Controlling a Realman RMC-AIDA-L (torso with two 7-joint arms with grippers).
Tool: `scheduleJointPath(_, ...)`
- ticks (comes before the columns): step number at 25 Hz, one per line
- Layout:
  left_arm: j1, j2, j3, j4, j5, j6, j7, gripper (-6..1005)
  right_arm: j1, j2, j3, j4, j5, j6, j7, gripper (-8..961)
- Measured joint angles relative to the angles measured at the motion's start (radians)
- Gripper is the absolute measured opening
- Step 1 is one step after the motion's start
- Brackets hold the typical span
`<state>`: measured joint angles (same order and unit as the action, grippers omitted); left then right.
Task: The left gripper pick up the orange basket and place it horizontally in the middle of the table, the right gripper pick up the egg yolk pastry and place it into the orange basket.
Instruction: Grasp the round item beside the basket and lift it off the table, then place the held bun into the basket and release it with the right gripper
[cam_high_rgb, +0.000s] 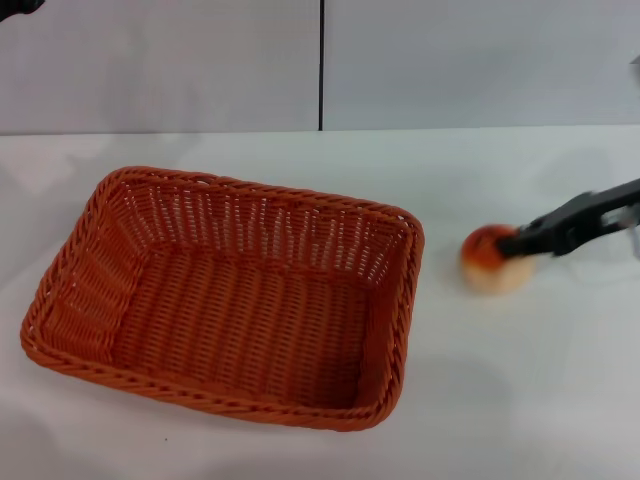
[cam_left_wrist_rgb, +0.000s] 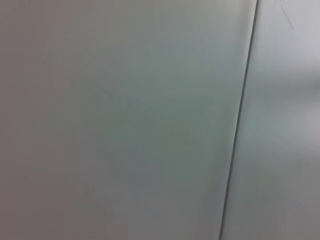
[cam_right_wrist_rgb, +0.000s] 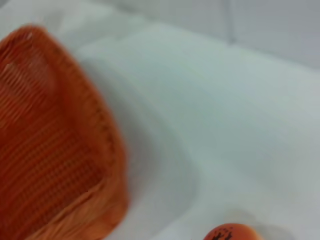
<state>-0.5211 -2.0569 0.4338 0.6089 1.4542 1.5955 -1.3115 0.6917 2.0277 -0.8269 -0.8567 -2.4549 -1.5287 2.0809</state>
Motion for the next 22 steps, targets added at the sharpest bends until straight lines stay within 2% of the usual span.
scheduleJointPath(6,-0.003,0.000,-0.004,0.000,0.000,-0.003,0.002,677,-0.098,-0.001,0.108,-0.278,0.098,-0.077,0.027,145)
scheduleJointPath(9,-0.005,0.000,-0.001,0.000,0.000,-0.014,0.003,677,-0.143,-0.004,0.115,-0.395,0.245,-0.106,0.017,118)
scheduleJointPath(10,-0.006,0.000,0.001,0.000,0.000,-0.018,0.003,677,-0.156,-0.010,0.113,-0.435,0.362,-0.138,-0.002,111)
scheduleJointPath(11,-0.006,0.000,0.001,0.000,0.000,-0.018,0.003,677,-0.156,-0.010,0.113,-0.435,0.362,-0.138,-0.002,103)
scheduleJointPath(13,-0.006,0.000,0.001,0.000,0.000,-0.022,0.004,677,-0.154,-0.013,0.109,-0.449,0.469,-0.179,-0.024,88)
scheduleJointPath(15,-0.007,-0.001,0.001,0.000,0.000,-0.023,0.007,677,-0.110,-0.014,0.087,-0.432,0.544,-0.224,-0.042,73)
scheduleJointPath(17,-0.010,-0.002,0.002,0.000,0.000,-0.025,0.013,677,-0.089,-0.012,0.072,-0.419,0.552,-0.234,-0.046,60)
scheduleJointPath(19,-0.012,-0.002,0.002,-0.003,0.000,-0.025,0.014,677,-0.052,-0.008,0.034,-0.375,0.554,-0.236,-0.057,54)
scheduleJointPath(20,-0.016,-0.002,0.002,-0.014,0.000,-0.026,0.022,677,-0.012,-0.004,-0.007,-0.305,0.555,-0.230,-0.082,54)
scheduleJointPath(22,-0.017,-0.001,0.002,-0.019,0.000,-0.025,0.027,677,0.009,-0.003,-0.024,-0.262,0.556,-0.226,-0.095,54)
